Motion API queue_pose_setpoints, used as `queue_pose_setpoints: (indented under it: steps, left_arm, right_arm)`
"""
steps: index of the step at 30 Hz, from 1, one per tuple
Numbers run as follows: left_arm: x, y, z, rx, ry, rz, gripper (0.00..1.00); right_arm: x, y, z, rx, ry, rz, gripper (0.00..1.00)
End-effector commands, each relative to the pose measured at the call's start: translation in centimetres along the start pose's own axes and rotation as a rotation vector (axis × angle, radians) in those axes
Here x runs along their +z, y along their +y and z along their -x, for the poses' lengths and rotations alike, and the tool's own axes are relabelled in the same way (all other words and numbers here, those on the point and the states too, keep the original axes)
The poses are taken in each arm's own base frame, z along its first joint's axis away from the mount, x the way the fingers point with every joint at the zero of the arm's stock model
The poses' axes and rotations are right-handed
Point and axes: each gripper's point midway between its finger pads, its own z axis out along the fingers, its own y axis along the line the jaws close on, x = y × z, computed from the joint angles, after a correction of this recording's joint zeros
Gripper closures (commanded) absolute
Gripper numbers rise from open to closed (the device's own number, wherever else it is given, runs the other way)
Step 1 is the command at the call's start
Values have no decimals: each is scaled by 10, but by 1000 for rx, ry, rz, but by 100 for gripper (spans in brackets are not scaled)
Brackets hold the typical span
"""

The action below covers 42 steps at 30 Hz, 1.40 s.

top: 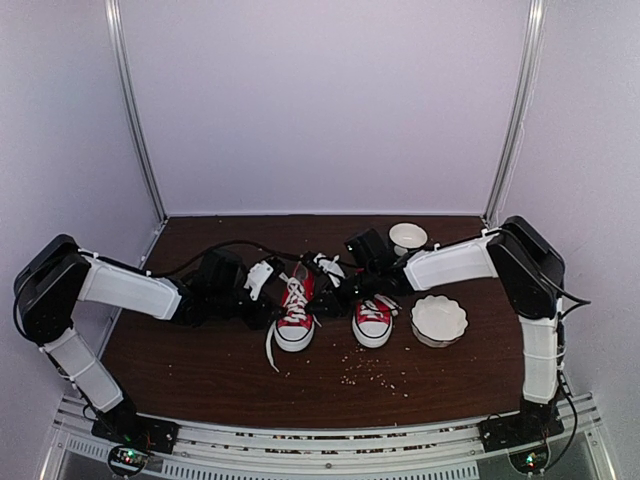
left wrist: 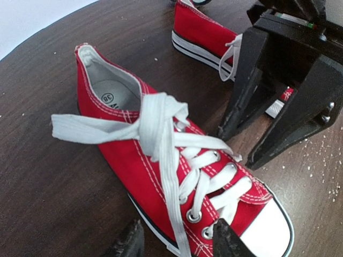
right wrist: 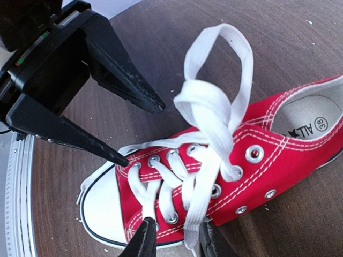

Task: Tie the shoes
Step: Pull the crossed shoelace from the shoe.

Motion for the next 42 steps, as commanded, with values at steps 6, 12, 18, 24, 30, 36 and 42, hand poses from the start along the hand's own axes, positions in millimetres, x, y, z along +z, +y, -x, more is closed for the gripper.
queue_pose_setpoints:
  steps: [6,12,18,24,30,36,42]
  left_arm:
    - [-7,3,34,28,-137,15,63]
    - [3,6,21,10,-61,19,55]
    - [6,12,7,4,11,49,54]
    - [8,10,1,4,42,38,60]
    - [13,7,-1,-4,57,12,73]
    - [13,5,-1,-3,54,1,85]
    - [10,4,3,0,40,-4,98]
  right_arm:
    - [-16,-14,50,-6,-126,19,75]
    - [-12,-18,38,4,-90,5,75]
    - [-15,-11,18,13,-71,23,72]
    - [-3,-5,2,24,-36,60,70]
    - [4,0,9,18,-48,84,70]
    - [17,0,11,5,-38,44,72]
    - [16,-4,6,3,-22,10,94]
